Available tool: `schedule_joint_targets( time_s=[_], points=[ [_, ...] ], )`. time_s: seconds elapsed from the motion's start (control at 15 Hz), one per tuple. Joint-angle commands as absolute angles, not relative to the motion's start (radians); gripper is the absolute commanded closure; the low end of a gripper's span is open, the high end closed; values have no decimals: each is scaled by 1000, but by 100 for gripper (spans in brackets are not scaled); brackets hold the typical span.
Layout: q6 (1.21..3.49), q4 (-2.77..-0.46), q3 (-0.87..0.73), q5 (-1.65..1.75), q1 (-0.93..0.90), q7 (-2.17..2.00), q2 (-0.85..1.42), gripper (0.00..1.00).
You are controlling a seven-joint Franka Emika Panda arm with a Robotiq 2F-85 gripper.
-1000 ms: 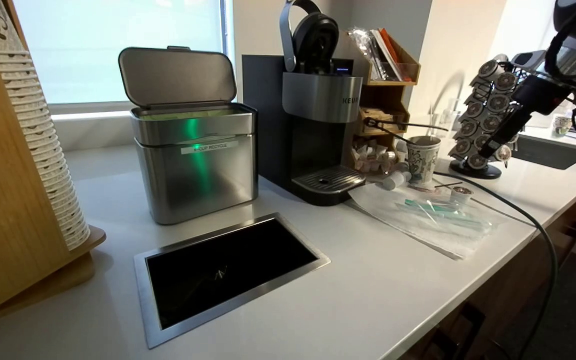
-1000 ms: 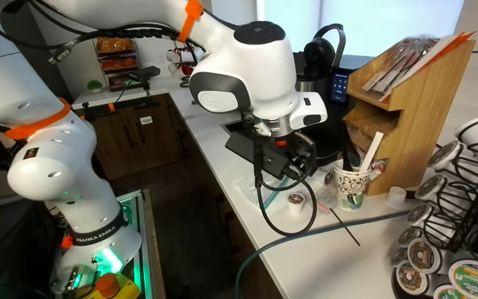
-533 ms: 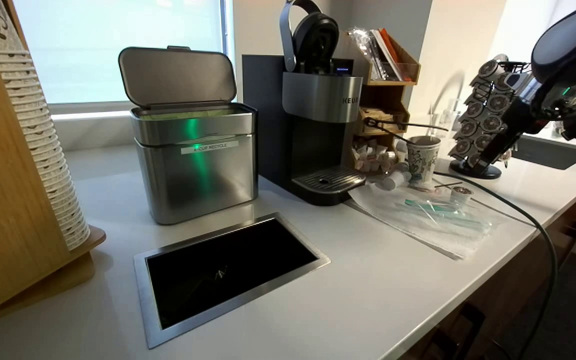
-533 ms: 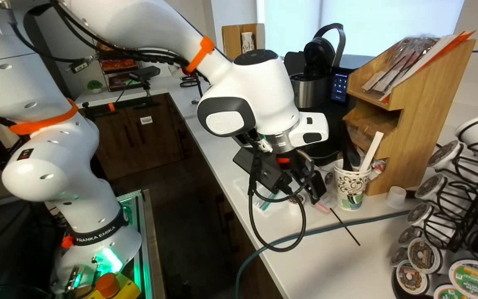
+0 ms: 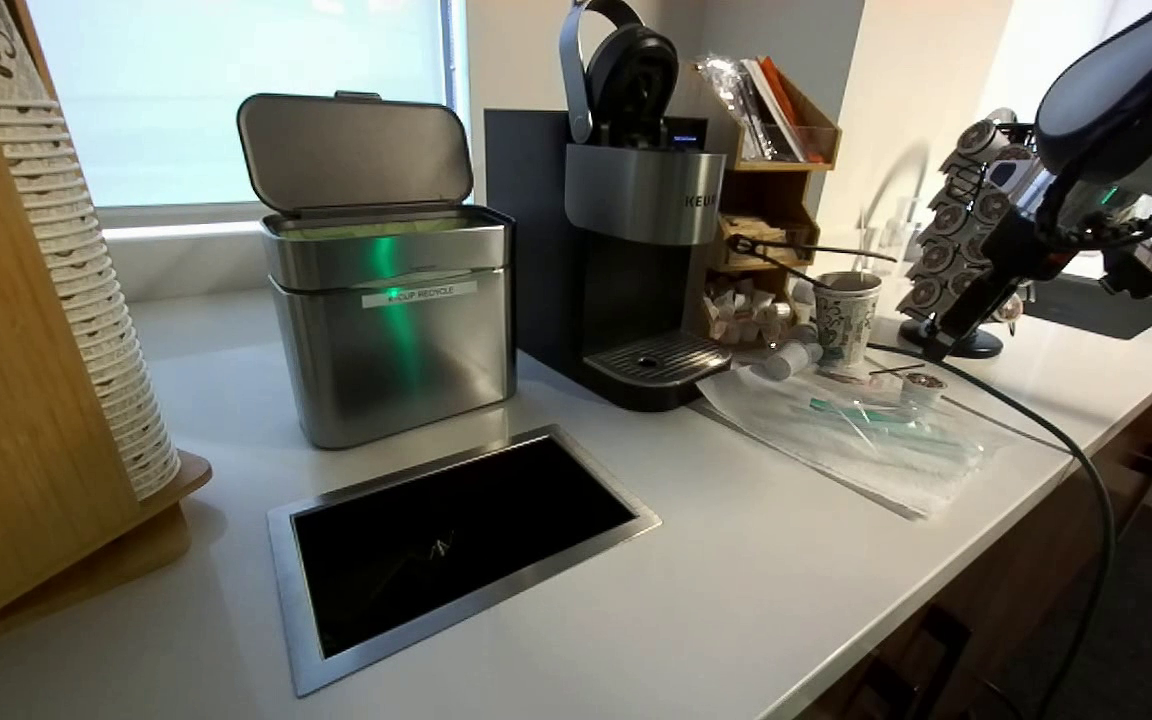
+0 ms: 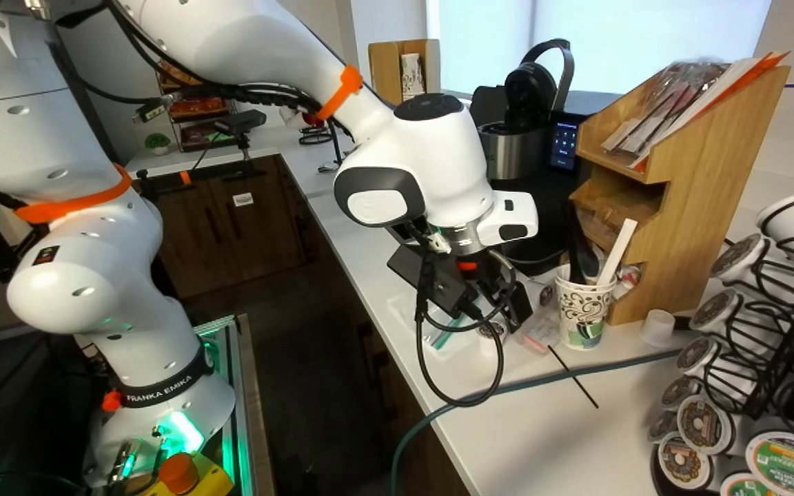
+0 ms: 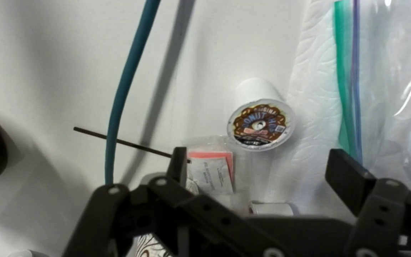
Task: Put the coffee pod in the coffee maker
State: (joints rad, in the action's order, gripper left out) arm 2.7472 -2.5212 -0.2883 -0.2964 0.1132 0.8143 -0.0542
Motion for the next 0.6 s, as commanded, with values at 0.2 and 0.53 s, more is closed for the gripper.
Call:
schedule_joint_targets(
  time_s=[0.2,0.53],
  points=[
    [2760,-2508,-277,-287,108,778,33,0],
    [2790,-2491,-257,-396,106,836,53,6]
  ],
)
